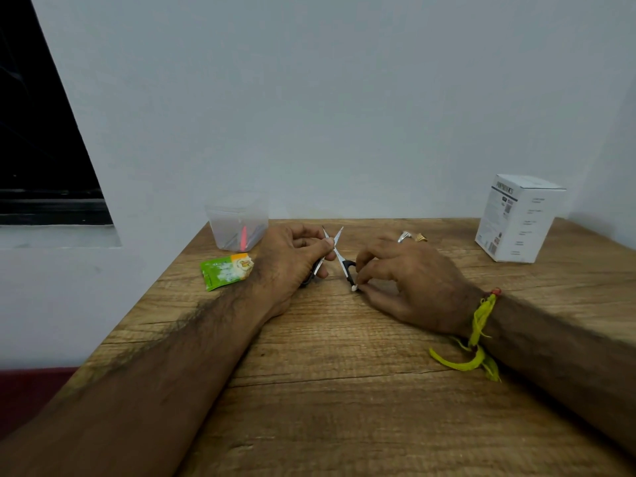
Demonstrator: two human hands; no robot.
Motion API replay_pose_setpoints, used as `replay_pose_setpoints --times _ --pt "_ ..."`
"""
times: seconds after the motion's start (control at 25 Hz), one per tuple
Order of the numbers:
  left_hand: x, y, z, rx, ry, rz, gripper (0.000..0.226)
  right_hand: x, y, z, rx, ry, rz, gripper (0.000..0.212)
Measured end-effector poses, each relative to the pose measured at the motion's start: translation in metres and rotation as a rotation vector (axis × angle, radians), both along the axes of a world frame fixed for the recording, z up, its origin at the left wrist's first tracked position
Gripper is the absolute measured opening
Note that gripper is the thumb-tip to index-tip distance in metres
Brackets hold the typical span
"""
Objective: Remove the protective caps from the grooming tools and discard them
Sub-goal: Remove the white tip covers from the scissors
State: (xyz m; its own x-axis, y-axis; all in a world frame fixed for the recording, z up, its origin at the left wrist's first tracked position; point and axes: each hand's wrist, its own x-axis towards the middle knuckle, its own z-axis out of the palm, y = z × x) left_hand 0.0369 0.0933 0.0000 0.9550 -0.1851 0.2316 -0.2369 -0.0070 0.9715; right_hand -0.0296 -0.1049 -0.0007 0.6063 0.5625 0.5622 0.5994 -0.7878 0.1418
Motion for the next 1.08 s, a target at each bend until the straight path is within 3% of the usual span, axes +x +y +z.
replay_pose_setpoints --times 0.36,0.72,1.08 --pt "0.0 -0.002 0.0 0.001 0.005 -0.015 0.016 0.004 -0.007 -0.001 -0.02 -0.004 -0.019 0.016" --pt "0.003 0.0 -0.002 0.02 -0.017 -0.016 0.014 0.011 -0.001 0.002 -0.043 -0.262 -0.04 0.027" --pt "0.003 -0.001 -0.002 0.019 -0.032 -0.026 0.013 0.017 0.005 -0.001 0.06 -0.192 -0.099 0.019"
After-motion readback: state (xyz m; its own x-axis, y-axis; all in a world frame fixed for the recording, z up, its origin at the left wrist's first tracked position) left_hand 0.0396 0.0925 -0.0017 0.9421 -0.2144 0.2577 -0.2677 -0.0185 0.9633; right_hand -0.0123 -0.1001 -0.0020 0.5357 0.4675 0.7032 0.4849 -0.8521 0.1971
